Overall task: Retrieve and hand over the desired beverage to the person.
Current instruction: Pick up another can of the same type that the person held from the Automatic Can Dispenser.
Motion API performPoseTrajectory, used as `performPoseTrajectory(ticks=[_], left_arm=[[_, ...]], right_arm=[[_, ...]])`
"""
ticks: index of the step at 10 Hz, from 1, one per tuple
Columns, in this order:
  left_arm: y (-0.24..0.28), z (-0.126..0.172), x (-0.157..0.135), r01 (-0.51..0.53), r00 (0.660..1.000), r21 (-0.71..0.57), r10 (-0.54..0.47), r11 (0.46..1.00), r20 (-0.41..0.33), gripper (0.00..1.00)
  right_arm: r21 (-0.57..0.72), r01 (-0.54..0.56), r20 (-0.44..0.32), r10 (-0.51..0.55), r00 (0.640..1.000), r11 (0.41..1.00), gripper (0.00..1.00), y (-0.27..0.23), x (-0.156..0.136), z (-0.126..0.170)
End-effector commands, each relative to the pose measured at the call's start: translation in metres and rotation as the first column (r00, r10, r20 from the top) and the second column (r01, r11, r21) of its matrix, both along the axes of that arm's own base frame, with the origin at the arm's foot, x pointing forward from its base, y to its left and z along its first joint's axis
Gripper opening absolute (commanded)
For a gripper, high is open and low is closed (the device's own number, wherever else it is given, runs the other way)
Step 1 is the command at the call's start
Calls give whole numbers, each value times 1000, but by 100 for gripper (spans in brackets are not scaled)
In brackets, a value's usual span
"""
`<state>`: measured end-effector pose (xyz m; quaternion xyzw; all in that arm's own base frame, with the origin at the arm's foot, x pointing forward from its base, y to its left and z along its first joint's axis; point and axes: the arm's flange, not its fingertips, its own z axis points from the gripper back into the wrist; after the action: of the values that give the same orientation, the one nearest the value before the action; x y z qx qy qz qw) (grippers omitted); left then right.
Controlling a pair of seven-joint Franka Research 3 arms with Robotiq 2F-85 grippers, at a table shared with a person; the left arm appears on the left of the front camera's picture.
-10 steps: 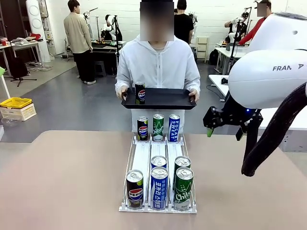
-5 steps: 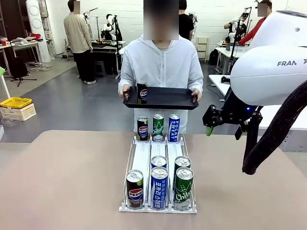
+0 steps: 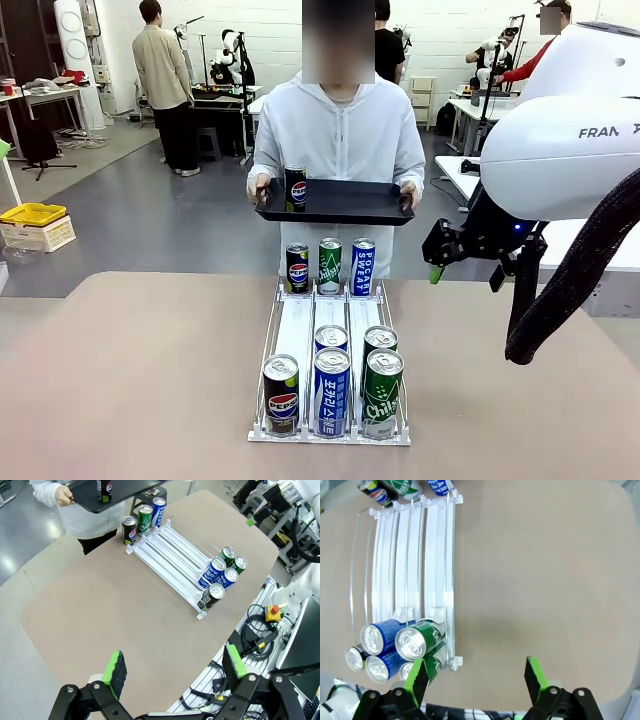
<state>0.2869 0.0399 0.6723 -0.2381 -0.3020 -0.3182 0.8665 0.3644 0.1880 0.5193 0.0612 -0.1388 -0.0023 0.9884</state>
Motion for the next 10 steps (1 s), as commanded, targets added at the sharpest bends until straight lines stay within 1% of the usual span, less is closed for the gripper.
performPoseTrajectory(ticks=[1, 3, 5, 8, 10], left_arm=[[1, 1, 0, 5, 1000, -6, -5, 1000, 3, 100], [1, 1, 0, 5, 1000, -6, -5, 1000, 3, 100], [1, 1, 0, 5, 1000, -6, -5, 1000, 3, 100], [1, 1, 0, 5, 1000, -6, -5, 1000, 3, 100], [1, 1, 0, 5, 1000, -6, -5, 1000, 3, 100]], right_arm=[[-42, 40, -56, -42, 998, 998, 100, 30, 1, -6], [-77, 53, -99, -60, 993, 996, 100, 62, -10, -14], [-120, 13, -135, -29, 990, 993, 100, 86, -19, -27], [-188, -68, -200, 30, 979, 980, 100, 117, -17, -51], [-212, -87, -224, 38, 974, 973, 100, 133, -11, -66]])
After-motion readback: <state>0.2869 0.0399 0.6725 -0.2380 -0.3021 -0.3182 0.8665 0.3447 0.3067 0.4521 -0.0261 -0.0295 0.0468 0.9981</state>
